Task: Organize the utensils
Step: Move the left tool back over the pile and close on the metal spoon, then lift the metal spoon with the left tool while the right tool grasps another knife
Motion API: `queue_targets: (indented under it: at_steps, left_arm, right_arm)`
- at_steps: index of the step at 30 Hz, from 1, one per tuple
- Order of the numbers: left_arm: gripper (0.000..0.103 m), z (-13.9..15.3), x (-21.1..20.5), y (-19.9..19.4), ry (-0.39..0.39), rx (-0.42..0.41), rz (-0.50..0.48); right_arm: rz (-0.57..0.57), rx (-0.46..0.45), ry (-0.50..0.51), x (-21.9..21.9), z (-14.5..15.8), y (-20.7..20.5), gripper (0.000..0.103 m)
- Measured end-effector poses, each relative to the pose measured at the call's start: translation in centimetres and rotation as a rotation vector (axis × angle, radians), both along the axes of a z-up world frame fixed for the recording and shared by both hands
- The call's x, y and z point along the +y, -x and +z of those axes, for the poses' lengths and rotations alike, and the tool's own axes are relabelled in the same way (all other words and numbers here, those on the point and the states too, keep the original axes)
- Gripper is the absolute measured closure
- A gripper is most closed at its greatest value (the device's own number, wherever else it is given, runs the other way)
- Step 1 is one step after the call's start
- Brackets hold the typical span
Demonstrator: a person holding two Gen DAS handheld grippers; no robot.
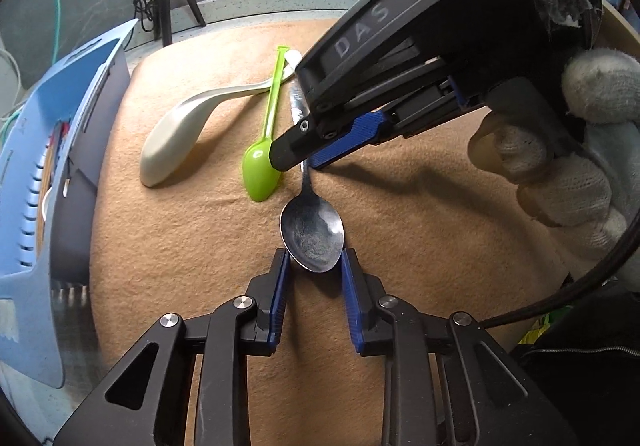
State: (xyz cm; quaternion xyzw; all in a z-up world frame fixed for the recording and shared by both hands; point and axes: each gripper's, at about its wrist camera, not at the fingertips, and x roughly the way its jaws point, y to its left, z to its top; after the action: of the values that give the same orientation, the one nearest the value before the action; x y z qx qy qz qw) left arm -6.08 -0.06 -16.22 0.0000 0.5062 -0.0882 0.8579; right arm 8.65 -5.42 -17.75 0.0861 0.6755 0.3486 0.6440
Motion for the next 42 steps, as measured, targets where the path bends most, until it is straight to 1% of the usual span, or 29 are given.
queue_targets:
  at_steps: [1,2,3,4,10,12,14,15,18,19,23,26,29,30,31,35,40,42]
  left_arm:
    - [0.081,0.0,0.0,0.0,0.006,0.000,-0.001]
    - [0.082,0.0,0.1,-0.1,0.012,0.001,0.000]
    - [0.091,0.0,0.0,-0.1,0.020,0.001,-0.001]
    - [0.092,0.0,0.2,-0.4,0.031,0.009,-0.004]
    - [0.093,-0.1,0.3,-0.3,0.055,0.008,0.007]
    - [0.093,-0.1,0.2,-0.3,0.048,0.007,0.008]
    - [0.092,-0.2,0.2,-0.2,0.044,0.016,0.012]
    - [0.090,-0.1,0.3,-0.2,0.051,0.020,0.019]
    - [0.072,0.0,0.8,-0.8,0.075,0.032,0.046]
    - [0.069,0.0,1.0,-1.2,0.078,0.034,0.050]
    - [0.068,-0.1,0.8,-2.0,0.078,0.060,0.047]
    - [0.069,-0.1,0.9,-2.8,0.098,0.081,0.046]
    - [0.069,-0.4,1.8,-3.6,0.157,0.106,0.073]
    - [0.069,-0.5,2.2,-3.9,0.187,0.117,0.095]
    - [0.071,-0.5,2.3,-4.0,0.195,0.121,0.102]
    - [0.071,-0.5,1.6,-4.0,0.151,0.109,0.085]
    - [0.072,0.2,1.5,-3.3,0.163,0.092,0.087]
    - [0.072,0.5,1.5,-3.3,0.154,0.083,0.080]
  right_arm:
    - [-0.006,0.000,0.005,0.0,-0.1,-0.1,0.089]
    - [-0.011,0.003,0.005,-0.2,-0.2,-0.1,0.090]
    - [-0.018,0.008,0.000,-0.4,-0.3,-0.2,0.093]
    - [-0.024,0.012,-0.007,-0.6,-0.3,-0.2,0.094]
    - [-0.040,0.011,-0.011,-1.0,-0.2,-0.2,0.094]
    - [-0.044,0.021,-0.016,-1.1,-0.4,-0.3,0.094]
    - [-0.053,0.032,-0.019,-1.4,-0.6,-0.4,0.096]
    - [-0.055,0.034,-0.022,-1.5,-0.7,-0.5,0.096]
    - [-0.055,0.033,-0.022,-1.8,-0.7,-0.5,0.096]
    - [-0.056,0.033,-0.023,-1.8,-0.7,-0.5,0.096]
    - [-0.061,0.042,-0.031,-2.1,-0.7,-0.3,0.097]
    - [-0.057,0.040,-0.033,-2.0,-0.6,0.0,0.097]
    - [-0.065,0.052,-0.051,-2.3,-0.8,0.1,0.098]
    - [-0.072,0.059,-0.059,-2.4,-0.9,0.1,0.098]
    - [-0.076,0.064,-0.064,-2.5,-0.9,0.2,0.098]
    - [-0.082,0.068,-0.072,-2.8,-1.0,0.2,0.098]
    - [-0.092,0.081,-0.095,-3.4,-0.4,0.3,0.099]
    - [-0.095,0.084,-0.105,-3.5,-0.1,0.4,0.099]
